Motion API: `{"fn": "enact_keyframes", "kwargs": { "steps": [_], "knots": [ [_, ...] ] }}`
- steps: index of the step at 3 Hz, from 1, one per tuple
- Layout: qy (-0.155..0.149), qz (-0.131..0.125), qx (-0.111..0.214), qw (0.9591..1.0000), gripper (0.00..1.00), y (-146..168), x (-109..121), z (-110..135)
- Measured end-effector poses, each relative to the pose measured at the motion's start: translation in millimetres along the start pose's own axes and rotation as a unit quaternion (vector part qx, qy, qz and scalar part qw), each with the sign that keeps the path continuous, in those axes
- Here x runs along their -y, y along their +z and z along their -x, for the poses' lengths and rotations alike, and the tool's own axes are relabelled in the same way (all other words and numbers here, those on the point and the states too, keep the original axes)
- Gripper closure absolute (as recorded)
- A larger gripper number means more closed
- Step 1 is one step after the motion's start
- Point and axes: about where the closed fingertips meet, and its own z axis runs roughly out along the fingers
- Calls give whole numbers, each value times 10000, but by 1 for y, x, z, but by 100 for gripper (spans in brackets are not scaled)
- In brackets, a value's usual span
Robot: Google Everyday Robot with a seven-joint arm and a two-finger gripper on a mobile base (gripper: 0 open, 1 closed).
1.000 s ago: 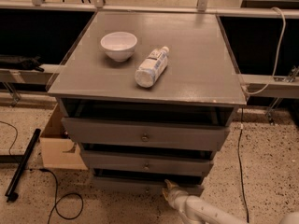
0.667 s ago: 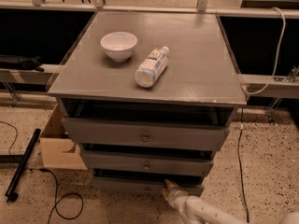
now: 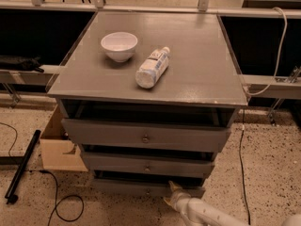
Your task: Open bottom drawer
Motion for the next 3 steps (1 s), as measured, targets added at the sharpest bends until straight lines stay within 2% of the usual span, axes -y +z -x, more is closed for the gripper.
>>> {"fn": "enact_keyframes", "kwargs": {
  "steps": [1, 2, 3],
  "knots": [
    [0, 0, 0, 10000, 75, 0, 0, 0],
    [-2, 1, -1, 10000, 100, 0, 0, 0],
    [-37, 16, -23, 10000, 100, 0, -1, 0]
  ]
}}
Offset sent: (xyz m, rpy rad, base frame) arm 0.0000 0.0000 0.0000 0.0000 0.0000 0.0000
